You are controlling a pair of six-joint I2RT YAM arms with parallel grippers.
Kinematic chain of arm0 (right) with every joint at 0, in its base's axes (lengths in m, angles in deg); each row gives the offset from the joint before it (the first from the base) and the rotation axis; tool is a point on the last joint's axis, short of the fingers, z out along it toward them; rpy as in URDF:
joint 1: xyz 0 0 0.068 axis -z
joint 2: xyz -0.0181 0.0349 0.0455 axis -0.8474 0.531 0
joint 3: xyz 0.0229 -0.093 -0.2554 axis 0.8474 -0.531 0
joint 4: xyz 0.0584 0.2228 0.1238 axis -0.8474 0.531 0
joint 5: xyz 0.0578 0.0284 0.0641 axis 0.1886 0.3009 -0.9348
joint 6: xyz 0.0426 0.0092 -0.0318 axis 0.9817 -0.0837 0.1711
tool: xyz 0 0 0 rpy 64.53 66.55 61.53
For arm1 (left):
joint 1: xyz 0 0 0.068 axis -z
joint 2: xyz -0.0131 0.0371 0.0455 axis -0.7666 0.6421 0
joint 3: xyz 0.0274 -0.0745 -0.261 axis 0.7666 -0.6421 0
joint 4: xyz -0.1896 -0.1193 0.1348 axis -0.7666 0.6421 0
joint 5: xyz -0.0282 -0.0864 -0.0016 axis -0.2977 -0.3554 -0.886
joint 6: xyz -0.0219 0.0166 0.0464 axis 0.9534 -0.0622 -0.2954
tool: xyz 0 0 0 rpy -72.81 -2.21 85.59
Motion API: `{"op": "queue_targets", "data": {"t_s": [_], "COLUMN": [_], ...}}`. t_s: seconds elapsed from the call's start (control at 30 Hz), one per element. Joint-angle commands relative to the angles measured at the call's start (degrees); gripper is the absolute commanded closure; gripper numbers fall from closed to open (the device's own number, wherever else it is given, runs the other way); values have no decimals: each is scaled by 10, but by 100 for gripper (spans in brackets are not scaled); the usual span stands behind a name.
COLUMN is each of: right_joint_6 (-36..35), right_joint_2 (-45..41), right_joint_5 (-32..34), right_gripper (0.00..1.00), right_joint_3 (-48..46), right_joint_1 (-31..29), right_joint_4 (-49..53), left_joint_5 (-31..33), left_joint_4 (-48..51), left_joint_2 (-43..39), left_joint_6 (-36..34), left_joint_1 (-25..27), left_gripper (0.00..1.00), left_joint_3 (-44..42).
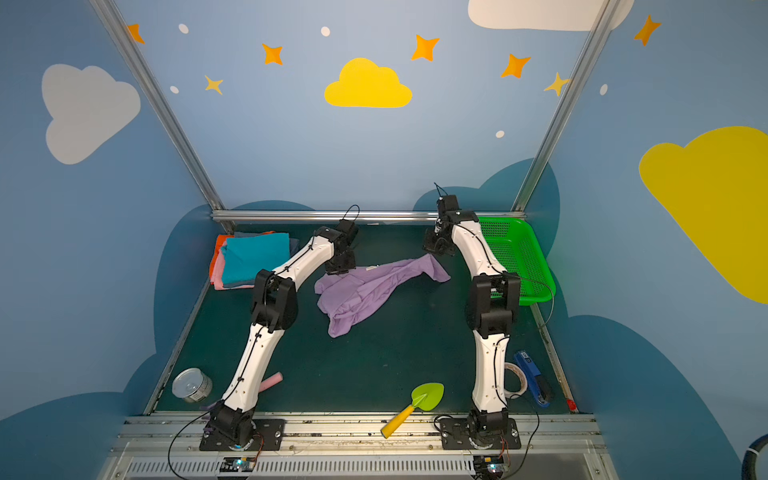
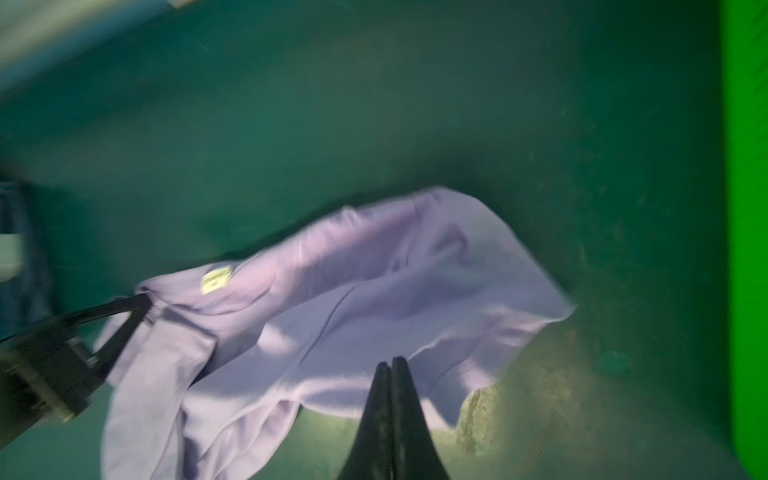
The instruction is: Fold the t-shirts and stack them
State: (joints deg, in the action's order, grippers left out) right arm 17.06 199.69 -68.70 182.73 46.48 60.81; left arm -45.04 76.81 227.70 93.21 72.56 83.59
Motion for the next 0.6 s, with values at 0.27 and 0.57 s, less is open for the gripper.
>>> {"op": "queue_targets", "data": {"t_s": [0.27, 0.57], "right_joint_6": [-61, -89], "right_joint_2": [-302, -434], "right_joint_5": [10, 84], "right_gripper": [100, 100], "right_joint_3": [-103, -139], "right_joint_1": [-14, -11], "right_joint_4": [-215, -232], "left_joint_5": [65, 140], "left_joint_4": [48, 46], "left_joint_2": [-131, -306], "left_joint_6": [-8, 26], "left_joint_1": [-39, -42], "left_gripper": [96, 96], "left_joint_3": [34, -72]}}
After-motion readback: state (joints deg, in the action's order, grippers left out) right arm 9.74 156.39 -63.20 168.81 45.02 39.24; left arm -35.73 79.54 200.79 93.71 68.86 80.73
